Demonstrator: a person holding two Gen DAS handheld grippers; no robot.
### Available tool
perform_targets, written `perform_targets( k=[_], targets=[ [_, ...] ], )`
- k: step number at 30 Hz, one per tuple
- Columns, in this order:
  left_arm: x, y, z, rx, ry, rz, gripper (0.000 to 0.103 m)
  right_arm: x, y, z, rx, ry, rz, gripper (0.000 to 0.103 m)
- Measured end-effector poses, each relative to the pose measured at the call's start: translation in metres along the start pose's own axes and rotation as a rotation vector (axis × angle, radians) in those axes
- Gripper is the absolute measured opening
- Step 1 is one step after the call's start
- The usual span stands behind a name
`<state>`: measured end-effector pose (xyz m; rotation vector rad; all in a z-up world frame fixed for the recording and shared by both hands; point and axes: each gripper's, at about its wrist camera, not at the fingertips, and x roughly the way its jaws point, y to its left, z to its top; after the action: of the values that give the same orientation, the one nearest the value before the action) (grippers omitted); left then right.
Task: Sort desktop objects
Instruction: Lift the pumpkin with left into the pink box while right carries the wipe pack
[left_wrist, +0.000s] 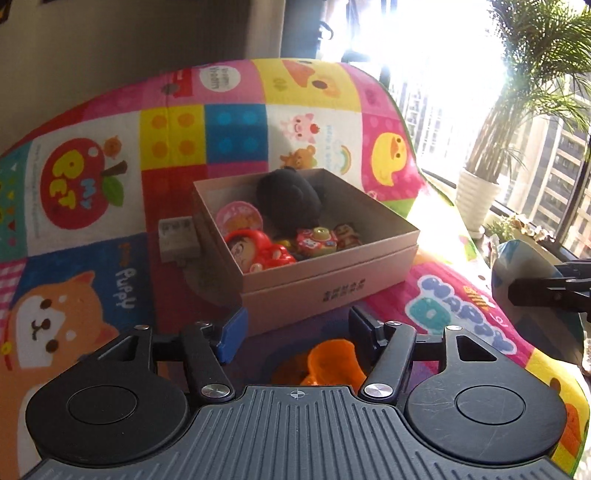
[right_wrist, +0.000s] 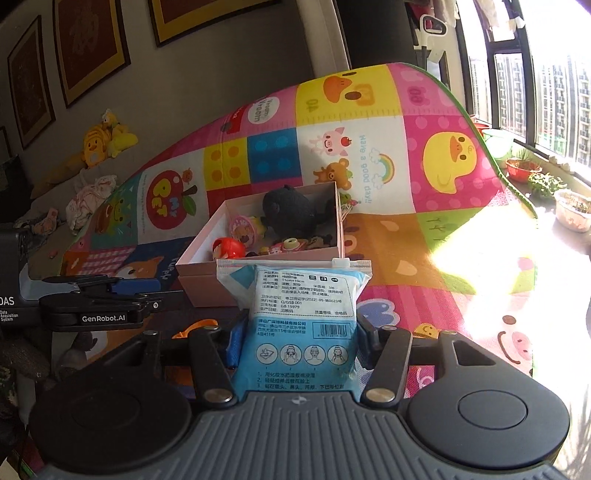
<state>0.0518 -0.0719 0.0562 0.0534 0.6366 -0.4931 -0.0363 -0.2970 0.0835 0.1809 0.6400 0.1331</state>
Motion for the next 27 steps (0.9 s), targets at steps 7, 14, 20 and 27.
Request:
perform_targets(
  k=[7, 14, 20, 27],
  targets=[
    [0.025, -0.019, -0.028, 0.065, 0.085, -0.034, 0.077, 0.026, 0.016, -0.039, -0.044, 0.105, -0.056, 0.056],
    [0.037, -0.025, -0.031, 0.086, 0.093, -0.013, 0.069, 0.031, 0.02, -0.044, -0.07, 0.098, -0.097, 0.067],
    [0.029, -0.029, -0.032, 0.113, 0.087, -0.003, 0.057, 0.031, 0.019, -0.044, -0.076, 0.096, -0.094, 0.064],
    [0.006, -0.035, -0.014, 0.112, 0.014, -0.024, 0.057, 0.02, 0.02, -0.034, -0.069, 0.094, -0.018, 0.055]
  ],
)
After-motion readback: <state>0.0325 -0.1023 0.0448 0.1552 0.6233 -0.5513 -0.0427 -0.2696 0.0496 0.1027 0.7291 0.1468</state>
